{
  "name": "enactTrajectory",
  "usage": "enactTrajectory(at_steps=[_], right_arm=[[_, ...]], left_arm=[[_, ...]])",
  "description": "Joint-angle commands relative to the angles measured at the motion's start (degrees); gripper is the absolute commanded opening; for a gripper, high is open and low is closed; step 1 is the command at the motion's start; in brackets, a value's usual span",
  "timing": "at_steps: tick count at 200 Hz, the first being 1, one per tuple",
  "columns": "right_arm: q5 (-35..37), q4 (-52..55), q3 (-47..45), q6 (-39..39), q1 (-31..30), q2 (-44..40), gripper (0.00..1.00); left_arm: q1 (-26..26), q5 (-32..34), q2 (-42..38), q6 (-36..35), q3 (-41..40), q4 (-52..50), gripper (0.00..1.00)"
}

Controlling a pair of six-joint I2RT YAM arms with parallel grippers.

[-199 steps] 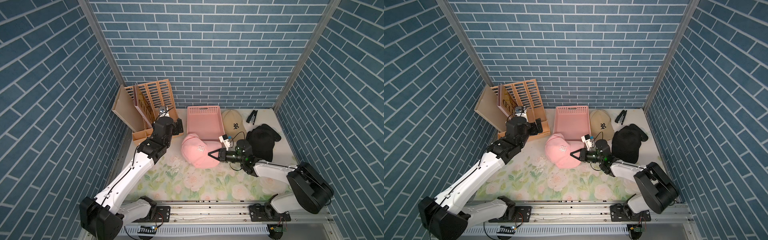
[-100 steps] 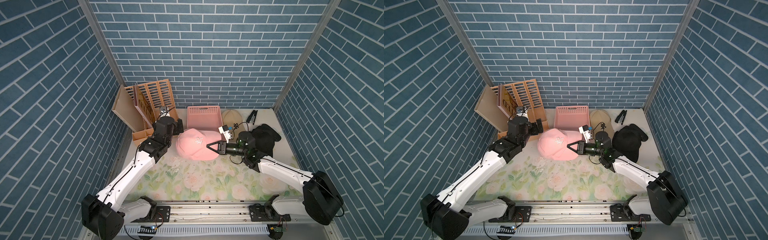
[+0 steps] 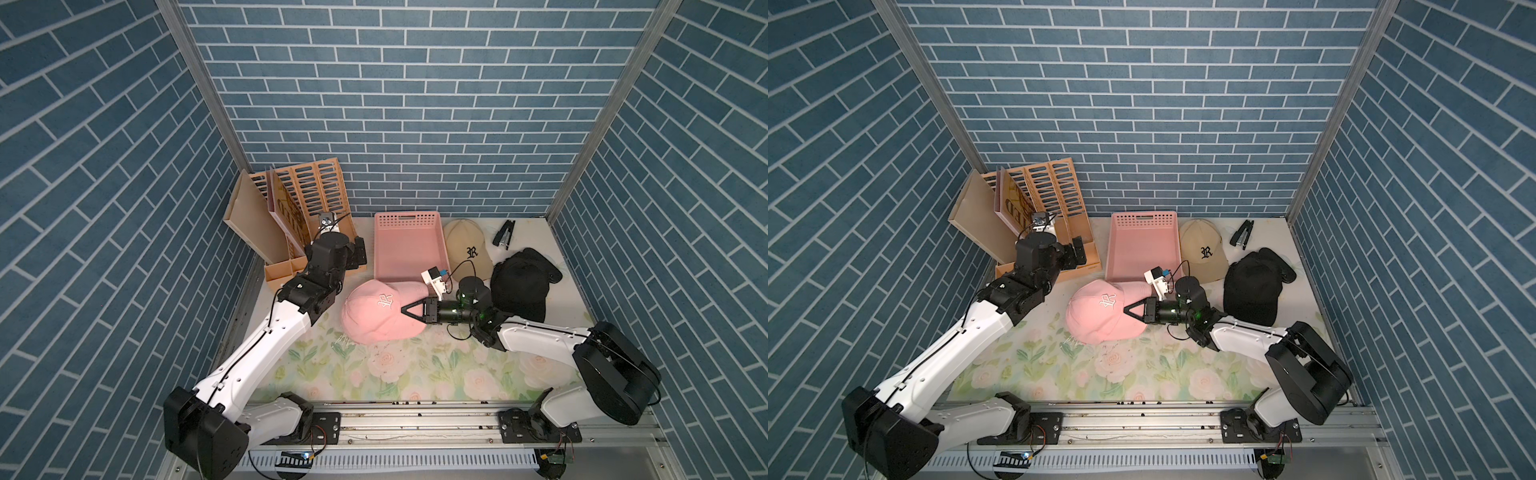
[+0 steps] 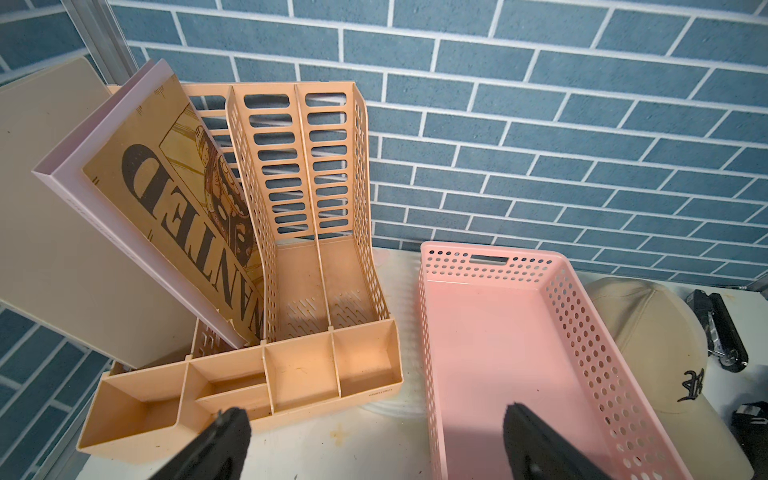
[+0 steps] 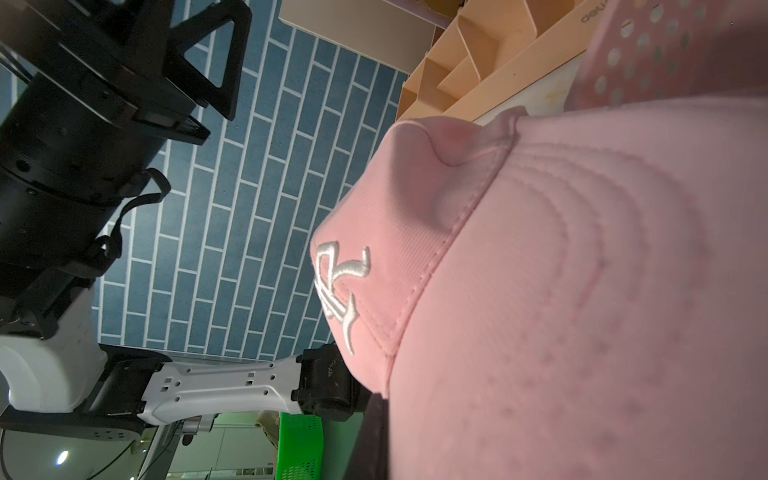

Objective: Turn the baseball cap inside out
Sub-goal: Place the baseball cap at the center of the board.

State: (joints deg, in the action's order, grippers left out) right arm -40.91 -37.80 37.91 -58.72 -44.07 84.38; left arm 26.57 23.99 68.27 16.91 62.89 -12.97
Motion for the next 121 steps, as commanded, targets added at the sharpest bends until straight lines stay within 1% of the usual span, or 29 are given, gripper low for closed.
enactTrajectory(at_steps=[1, 30, 78, 111, 121], right_arm=[[-0.2, -4.0, 1.2, 0.8, -0.1, 1.1, 0.00], [-0.3, -6.6, -1.4, 1.0, 0.0, 4.6, 0.00], [-0.3, -10.1, -4.5, 0.6, 3.1, 5.0, 0.00], [-1.9, -11.7, -5.1, 0.4, 4.2, 7.5, 0.00], [-2.8, -12.4, -5.4, 0.5, 4.7, 8.7, 0.05]], left_arm=[[-0.4, 0.9, 0.0, -0.7, 1.0, 0.4, 1.00], [-0.4, 1.0, 0.2, -0.8, 2.0, -0.3, 1.00], [-0.5, 1.8, -0.2, -1.5, 2.4, -0.9, 1.00], [-0.6, 1.8, -0.1, -1.3, 1.9, -0.7, 1.00], [-0.6, 1.7, 0.0, -1.3, 1.9, -0.5, 1.00]])
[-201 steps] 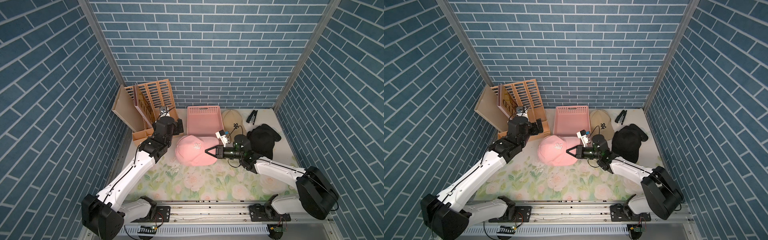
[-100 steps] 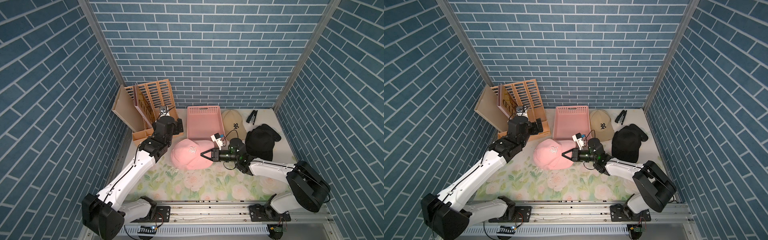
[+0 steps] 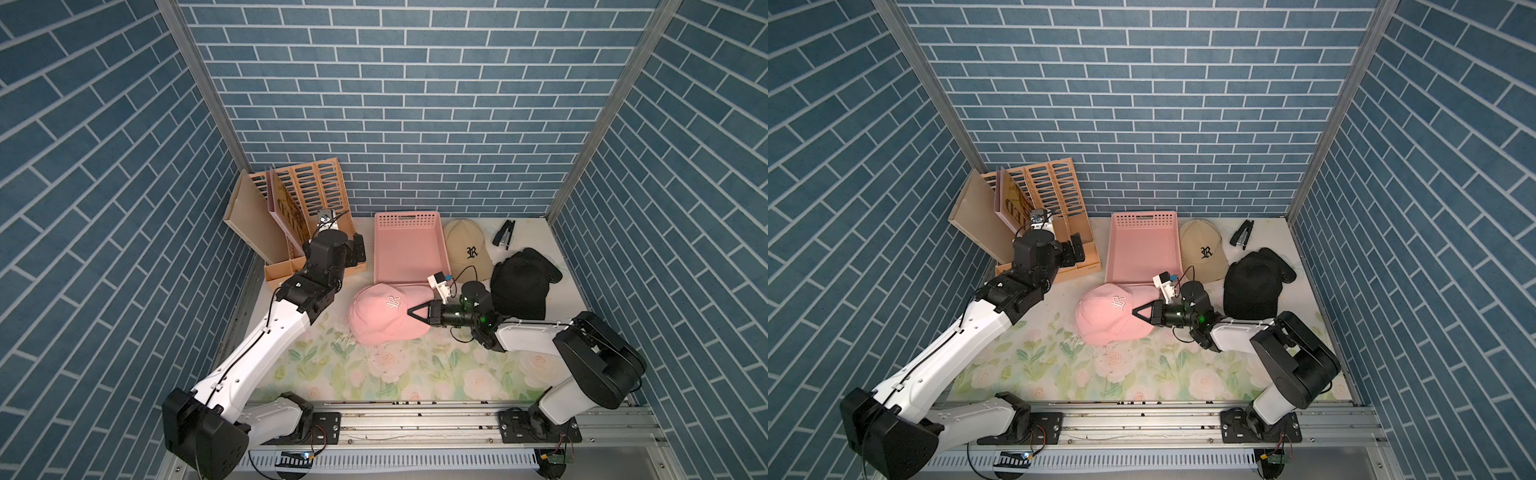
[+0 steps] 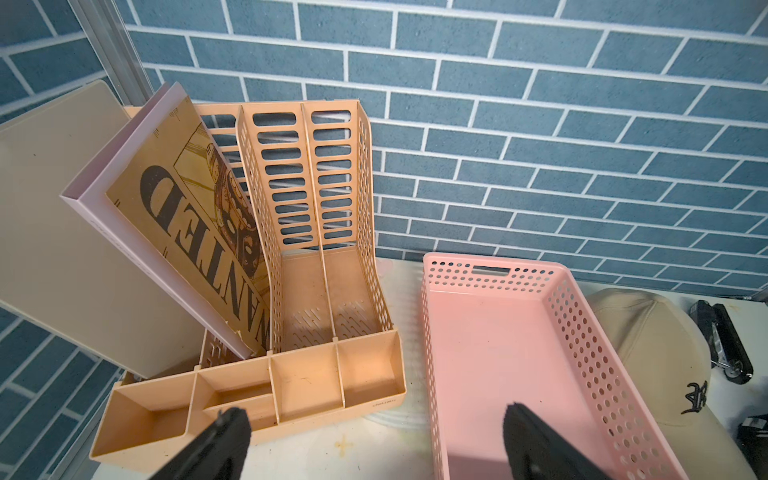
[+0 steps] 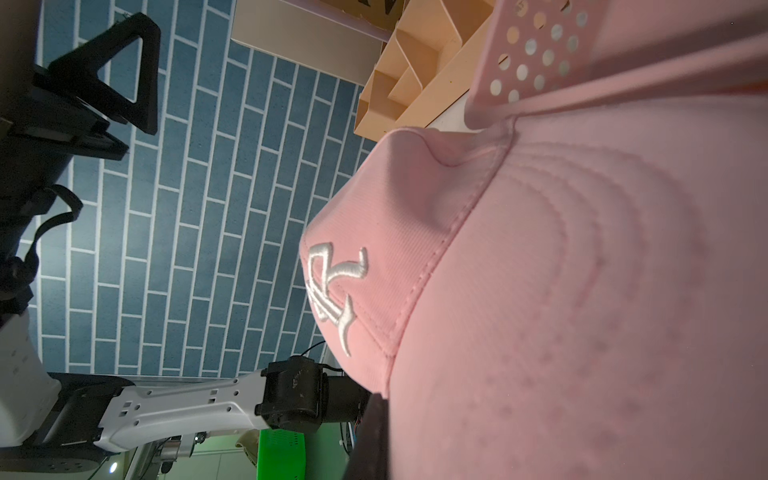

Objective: Turn the baseball cap inside out
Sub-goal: Place the baseball cap at the center of the board.

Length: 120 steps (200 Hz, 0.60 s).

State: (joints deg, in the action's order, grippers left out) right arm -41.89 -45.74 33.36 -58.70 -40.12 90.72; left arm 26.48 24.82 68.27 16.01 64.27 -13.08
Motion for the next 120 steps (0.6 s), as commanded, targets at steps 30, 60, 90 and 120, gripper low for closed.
enactTrajectory(at_steps=[30, 60, 90, 120], right_arm=[[-1.5, -6.2, -3.2, 0.7, 3.1, 4.3, 0.16], [-2.0, -5.6, -4.3, 2.7, 5.4, 7.2, 0.38], [1.6, 4.5, -3.3, 9.1, 6.2, 6.9, 0.61], [10.8, 24.4, 0.6, 19.5, 6.3, 2.6, 0.97]], left_arm=[[-0.6, 0.8, 0.3, -0.9, 1.3, -0.6, 1.00], [-0.6, -0.2, 0.8, -1.2, 2.1, -0.7, 1.00], [-0.6, -1.0, 1.2, -2.1, 2.0, -1.0, 1.00], [-0.6, -1.3, 1.8, -3.4, 2.6, -2.7, 1.00]])
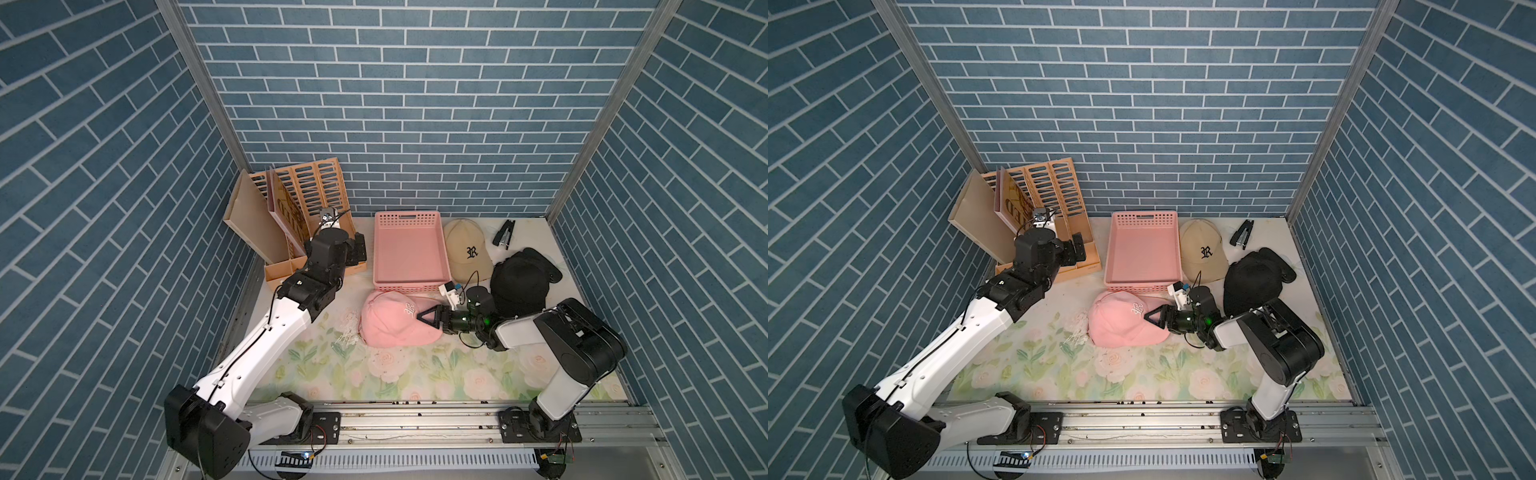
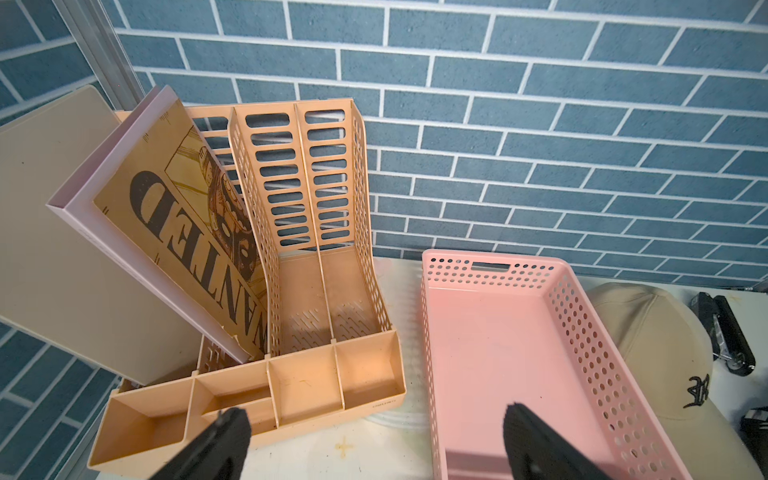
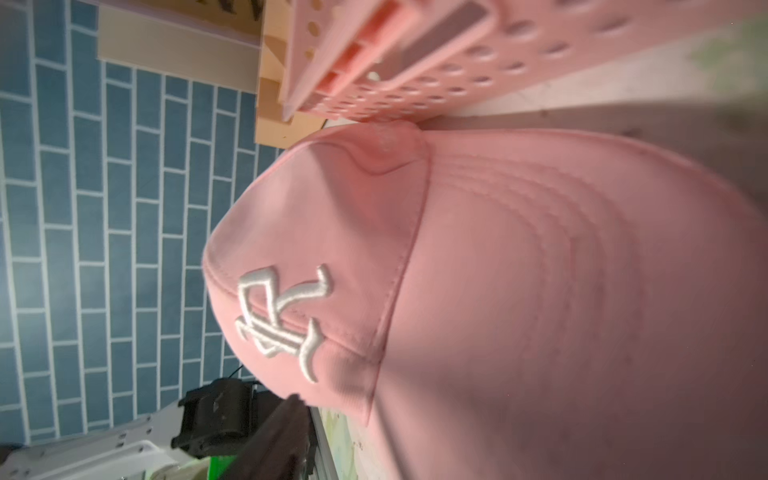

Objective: Turn the baseball cap inside out
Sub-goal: Place the baseball cap at the center of the board, then pick up the baseball cap from the center of the board.

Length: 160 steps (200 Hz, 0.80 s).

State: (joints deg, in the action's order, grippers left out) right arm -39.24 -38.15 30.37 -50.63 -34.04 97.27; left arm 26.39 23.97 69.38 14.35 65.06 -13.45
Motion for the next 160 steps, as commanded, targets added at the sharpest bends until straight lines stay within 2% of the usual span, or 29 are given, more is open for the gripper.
enactTrajectory(at_steps=[1, 16, 35, 95, 122, 142, 160], right_arm=[[8.5, 17.5, 3.7, 11.7, 0.3, -4.1, 0.98], [16.2, 28.8, 6.4, 16.4, 0.4, -6.8, 0.98], [22.9, 37.8, 7.9, 19.2, 1.0, -10.0, 0.99], [33.6, 48.7, 10.2, 22.2, 2.4, -24.0, 0.96], [30.8, 46.9, 11.1, 23.4, 1.0, -27.7, 0.85], [28.1, 44.9, 11.8, 23.6, -2.1, -25.8, 0.76], [25.9, 42.5, 11.4, 23.1, -3.0, -22.9, 0.73]], left_arm=[[-0.4, -0.4, 0.7, -1.8, 1.8, -2.4, 1.00], [-0.5, -0.3, 0.8, -2.0, 1.6, -2.8, 1.00], [-0.5, 0.3, 0.3, -1.9, 0.4, -2.5, 1.00], [-2.9, 0.2, 0.8, 1.0, -2.6, -1.5, 1.00], [-4.2, -0.1, -0.3, 2.4, -5.1, -2.1, 1.00], [-4.6, -0.6, -1.0, 2.7, -6.9, -3.7, 0.99], [-4.9, -2.9, -1.4, 4.5, -10.8, -3.7, 0.97]])
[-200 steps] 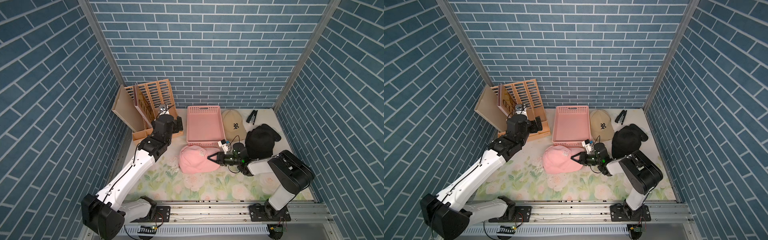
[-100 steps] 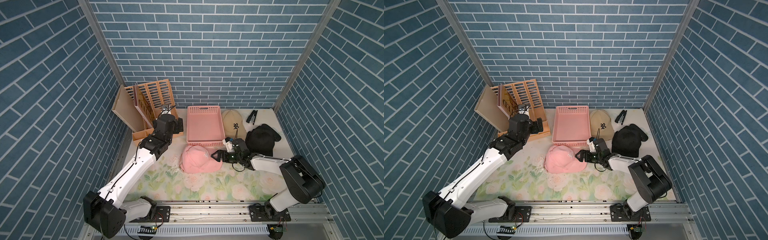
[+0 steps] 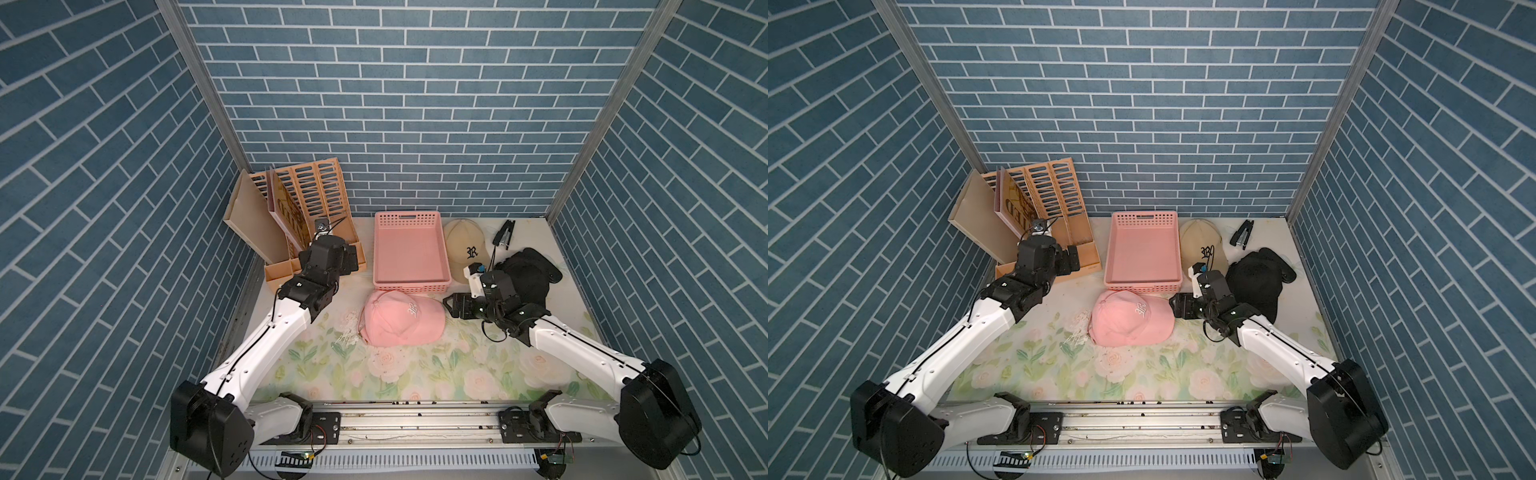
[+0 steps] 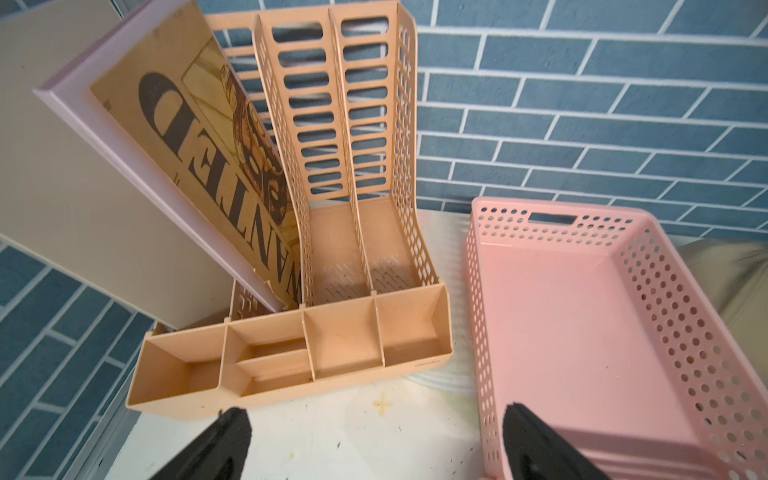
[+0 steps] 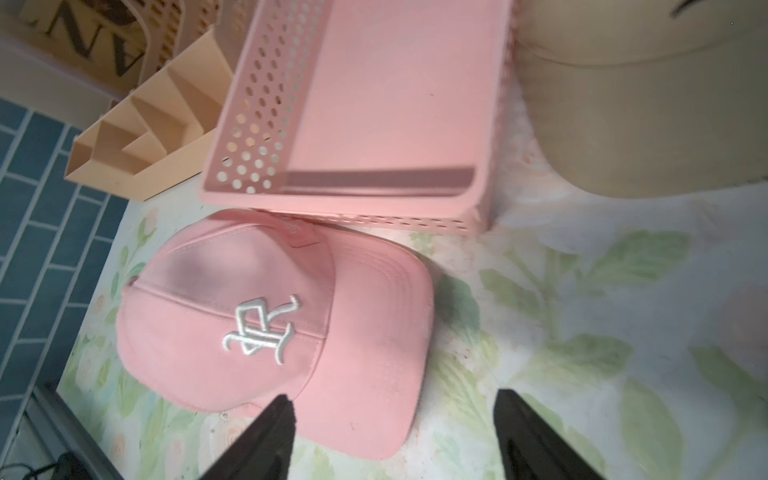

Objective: Turn the baseball cap inside out
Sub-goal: Pick up the baseball cap from the center of the board.

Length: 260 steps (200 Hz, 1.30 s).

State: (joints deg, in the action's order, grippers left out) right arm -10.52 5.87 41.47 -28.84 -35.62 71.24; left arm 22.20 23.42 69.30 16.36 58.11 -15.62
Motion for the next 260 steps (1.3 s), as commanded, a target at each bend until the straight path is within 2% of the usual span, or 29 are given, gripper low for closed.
enactTrajectory(at_steps=[1, 21, 48, 121, 149, 173, 218, 240, 260], right_arm=[[-2.8, -1.6, 0.2, 1.3, -1.5, 3.2, 0.73], [-3.5, -3.5, -0.8, 1.3, -1.2, 5.4, 0.75], [-5.2, -5.3, -2.5, 1.3, 0.1, 7.8, 0.79], [-11.2, -14.8, -7.9, -1.2, 1.8, 12.1, 0.82], [-14.5, -20.6, -9.6, -1.4, 3.1, 15.0, 0.79], [-19.0, -27.7, -11.0, -2.4, 4.0, 16.5, 0.64], [-25.8, -35.0, -11.8, -2.8, 4.3, 12.1, 0.19], [-28.8, -36.4, -11.6, -4.4, 4.4, 9.4, 0.01], [-30.3, -36.2, -10.6, -6.5, 4.4, 4.1, 0.00]], left_arm=[[-0.7, -2.6, -1.4, 2.6, -4.2, -1.6, 0.97], [-0.7, -5.7, -1.4, 5.0, -8.7, -0.9, 0.89], [-0.8, -5.6, -3.6, 6.0, -12.1, -0.1, 0.87], [-1.5, -4.4, -5.9, 4.7, -8.7, -1.9, 0.90], [-1.5, -3.8, -5.9, 4.1, -7.8, -2.0, 0.90], [-1.5, -3.1, -5.4, 3.6, -6.8, -2.6, 0.90], [-1.5, -1.9, -4.8, 3.0, -5.4, -2.7, 0.90], [-1.5, -2.1, -3.9, 2.8, -4.6, -2.7, 0.90], [-1.5, -2.0, -4.0, 2.7, -4.5, -2.2, 0.90]])
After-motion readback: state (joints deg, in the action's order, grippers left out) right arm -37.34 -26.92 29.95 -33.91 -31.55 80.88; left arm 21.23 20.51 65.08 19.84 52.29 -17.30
